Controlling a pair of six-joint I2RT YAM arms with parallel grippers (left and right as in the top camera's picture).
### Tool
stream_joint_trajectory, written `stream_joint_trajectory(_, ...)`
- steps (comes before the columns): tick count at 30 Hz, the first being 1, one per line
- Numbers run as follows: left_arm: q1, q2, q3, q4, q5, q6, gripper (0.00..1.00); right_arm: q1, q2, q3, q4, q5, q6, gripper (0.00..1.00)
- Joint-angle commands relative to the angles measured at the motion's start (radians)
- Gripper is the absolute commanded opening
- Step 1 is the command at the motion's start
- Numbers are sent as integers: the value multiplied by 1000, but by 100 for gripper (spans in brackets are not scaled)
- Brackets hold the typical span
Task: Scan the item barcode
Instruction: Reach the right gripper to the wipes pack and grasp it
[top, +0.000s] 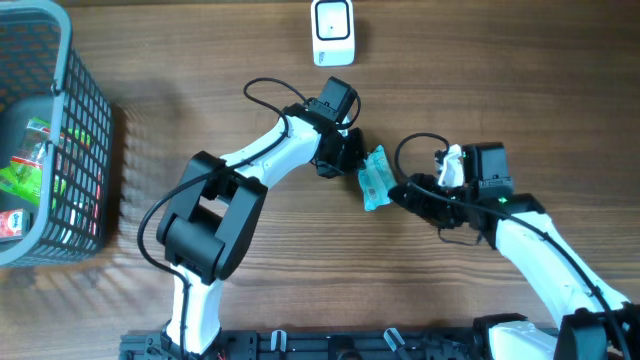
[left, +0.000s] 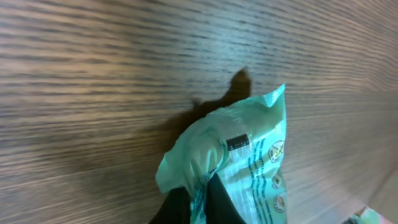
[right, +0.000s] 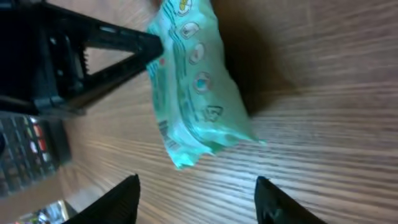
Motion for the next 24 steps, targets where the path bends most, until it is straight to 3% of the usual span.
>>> stream_joint_trajectory(1, 5, 22, 0, 3, 58, -26, 4, 5, 10, -43, 68, -13, 83, 57)
stream_joint_trajectory(6, -6, 22, 0, 5, 67, -26, 4, 5, 10, -152, 208, 14, 209, 57)
stream_joint_trajectory(11, -7, 22, 0, 8, 67, -26, 4, 5, 10, -234, 365, 33, 292, 46)
stream_joint_trajectory(21, -7, 22, 0, 11, 67, -21, 4, 83, 10, -242, 440, 140, 362, 45)
stream_joint_trajectory(24, -7, 22, 0, 11, 67, -21, 4, 85, 10, -242, 444, 179, 362, 29)
